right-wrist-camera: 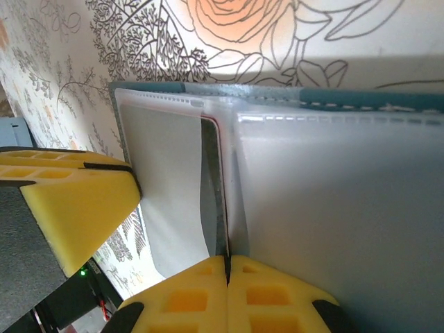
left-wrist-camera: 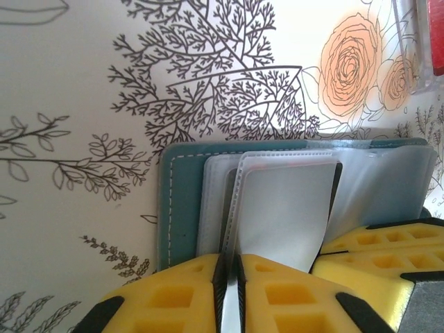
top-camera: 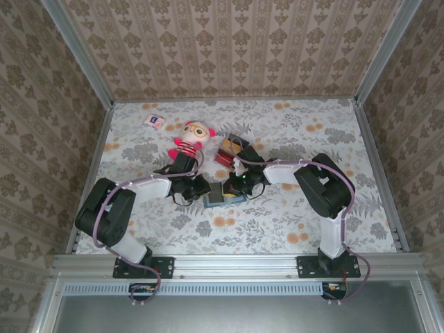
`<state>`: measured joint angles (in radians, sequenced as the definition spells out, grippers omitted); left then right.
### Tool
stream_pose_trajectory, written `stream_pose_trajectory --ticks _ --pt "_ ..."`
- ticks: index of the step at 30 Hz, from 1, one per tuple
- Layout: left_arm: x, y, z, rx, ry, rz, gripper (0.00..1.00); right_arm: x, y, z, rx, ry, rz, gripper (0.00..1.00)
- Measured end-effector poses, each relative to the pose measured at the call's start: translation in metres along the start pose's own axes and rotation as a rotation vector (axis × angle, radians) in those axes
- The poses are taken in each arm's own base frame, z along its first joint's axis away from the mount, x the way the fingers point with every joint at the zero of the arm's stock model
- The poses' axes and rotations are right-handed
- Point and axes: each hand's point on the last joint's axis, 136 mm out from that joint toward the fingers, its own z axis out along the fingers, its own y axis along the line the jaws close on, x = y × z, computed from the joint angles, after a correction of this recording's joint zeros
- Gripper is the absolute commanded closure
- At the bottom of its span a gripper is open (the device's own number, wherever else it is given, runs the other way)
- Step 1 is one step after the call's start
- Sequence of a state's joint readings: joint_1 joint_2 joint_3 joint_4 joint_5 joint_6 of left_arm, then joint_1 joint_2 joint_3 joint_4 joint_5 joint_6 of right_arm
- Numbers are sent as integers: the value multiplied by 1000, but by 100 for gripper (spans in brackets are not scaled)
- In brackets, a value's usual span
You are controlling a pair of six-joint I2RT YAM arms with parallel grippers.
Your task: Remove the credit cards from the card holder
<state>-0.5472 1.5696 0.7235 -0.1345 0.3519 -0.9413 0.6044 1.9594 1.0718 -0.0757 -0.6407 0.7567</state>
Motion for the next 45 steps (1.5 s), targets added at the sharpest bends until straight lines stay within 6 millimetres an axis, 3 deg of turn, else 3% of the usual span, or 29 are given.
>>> stream_pose_trajectory --ticks 7,13,21,27,45 --pt "4 7 -17 -50 -19 4 78 5 -1 -6 24 16 -24 100" --pt "-1 -5 -26 -8 -48 25 81 12 -3 -12 57 42 -36 100" --pt "5 -22 -14 57 -23 63 86 13 -8 -17 100 33 -40 100" --pt "19 -15 7 29 42 64 92 11 -9 -19 112 15 -45 100" --pt "14 -11 7 -4 36 61 97 5 -17 -30 189 -42 -61 100"
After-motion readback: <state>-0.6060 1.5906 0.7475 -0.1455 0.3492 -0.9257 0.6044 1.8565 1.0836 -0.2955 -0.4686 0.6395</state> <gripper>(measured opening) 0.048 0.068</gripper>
